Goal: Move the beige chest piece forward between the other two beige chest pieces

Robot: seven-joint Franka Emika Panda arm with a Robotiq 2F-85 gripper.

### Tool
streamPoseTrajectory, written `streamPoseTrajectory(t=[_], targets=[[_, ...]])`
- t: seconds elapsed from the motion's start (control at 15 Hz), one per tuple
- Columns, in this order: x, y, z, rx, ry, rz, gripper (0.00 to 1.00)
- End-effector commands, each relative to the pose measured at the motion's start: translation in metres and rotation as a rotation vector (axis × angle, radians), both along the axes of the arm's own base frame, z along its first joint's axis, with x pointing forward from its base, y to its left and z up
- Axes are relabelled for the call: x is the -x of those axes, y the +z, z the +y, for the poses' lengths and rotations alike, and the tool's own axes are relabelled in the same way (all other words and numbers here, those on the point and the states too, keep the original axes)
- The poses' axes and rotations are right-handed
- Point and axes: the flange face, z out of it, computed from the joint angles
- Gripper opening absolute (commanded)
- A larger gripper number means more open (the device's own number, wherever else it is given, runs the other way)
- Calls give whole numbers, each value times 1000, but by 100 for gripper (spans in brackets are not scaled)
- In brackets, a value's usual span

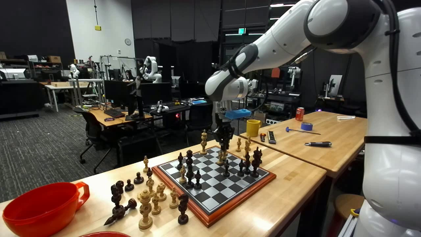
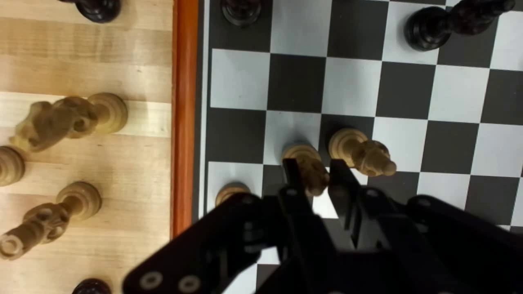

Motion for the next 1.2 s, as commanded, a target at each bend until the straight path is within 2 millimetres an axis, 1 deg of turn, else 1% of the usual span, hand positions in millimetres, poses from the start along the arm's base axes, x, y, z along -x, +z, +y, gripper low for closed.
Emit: streamPoseTrajectory(t=[0.0,0.4,0.47,0.53,0.6,0.8,0.93,1.0,1.13], targets=[[0,1,-4,11,21,-16,6],[-1,0,-6,26,30,-24,6],[-1,0,-6,26,28,-25,48],[-1,1,-5,25,29,-27,49],[0,2,-5,23,30,-29,52],[1,6,-4,20,32,-35,72],[2,9,-4,20,34,-41,81],[3,12,-4,17,36,-46,80],[5,21,-3,9,40,-64,81]])
